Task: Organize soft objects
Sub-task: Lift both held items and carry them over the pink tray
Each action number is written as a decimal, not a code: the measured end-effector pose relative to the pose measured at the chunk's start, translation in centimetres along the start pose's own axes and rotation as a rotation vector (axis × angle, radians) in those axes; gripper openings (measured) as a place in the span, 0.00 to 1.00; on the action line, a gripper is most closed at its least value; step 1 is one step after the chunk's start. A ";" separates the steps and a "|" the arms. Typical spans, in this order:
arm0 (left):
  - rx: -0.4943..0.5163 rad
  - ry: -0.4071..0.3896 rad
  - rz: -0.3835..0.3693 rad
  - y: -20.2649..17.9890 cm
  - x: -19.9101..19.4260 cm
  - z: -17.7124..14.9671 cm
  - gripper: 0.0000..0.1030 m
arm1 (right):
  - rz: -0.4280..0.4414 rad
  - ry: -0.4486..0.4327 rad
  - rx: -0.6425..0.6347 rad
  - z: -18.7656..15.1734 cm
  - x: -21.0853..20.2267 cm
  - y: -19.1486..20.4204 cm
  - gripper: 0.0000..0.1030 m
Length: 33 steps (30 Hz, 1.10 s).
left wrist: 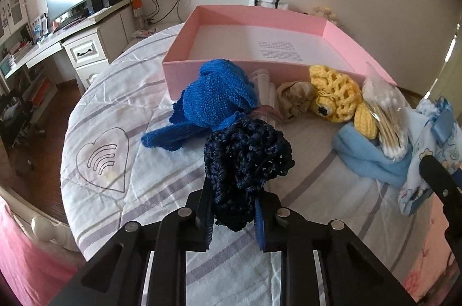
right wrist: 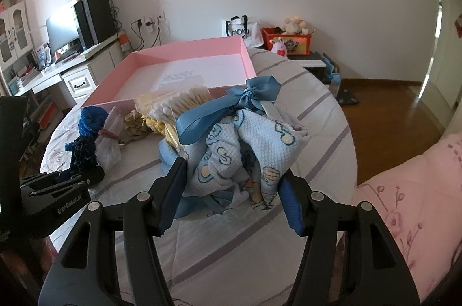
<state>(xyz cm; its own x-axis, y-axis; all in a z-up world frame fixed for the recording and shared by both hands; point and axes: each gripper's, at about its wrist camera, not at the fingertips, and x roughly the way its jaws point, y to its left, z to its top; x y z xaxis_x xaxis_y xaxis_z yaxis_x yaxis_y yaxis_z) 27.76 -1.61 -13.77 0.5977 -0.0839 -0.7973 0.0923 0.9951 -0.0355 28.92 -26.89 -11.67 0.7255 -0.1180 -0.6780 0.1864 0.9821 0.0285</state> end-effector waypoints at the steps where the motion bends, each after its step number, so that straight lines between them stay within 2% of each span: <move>1: 0.000 -0.004 0.001 0.2 -0.3 -0.1 0.18 | -0.001 -0.003 0.000 0.0 -0.1 0.0 0.56; 11: -0.018 -0.062 0.003 1.4 -4.8 -1.9 0.19 | 0.010 -0.058 -0.032 -0.9 -3.6 1.5 0.56; 17: -0.035 -0.117 0.007 2.0 -8.9 -3.2 0.19 | 0.026 -0.096 -0.054 -1.1 -6.3 3.0 0.56; 33: -0.036 -0.327 0.019 1.8 -21.6 -7.9 0.19 | 0.073 -0.249 -0.104 -2.1 -14.5 4.8 0.56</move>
<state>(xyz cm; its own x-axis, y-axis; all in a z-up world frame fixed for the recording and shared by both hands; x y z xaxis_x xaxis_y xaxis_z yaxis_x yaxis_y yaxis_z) 8.69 2.40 -1.35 0.8235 -0.0724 -0.5626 0.0546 0.9973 -0.0484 17.90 -20.13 -3.19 0.8774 -0.0657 -0.4752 0.0673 0.9976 -0.0136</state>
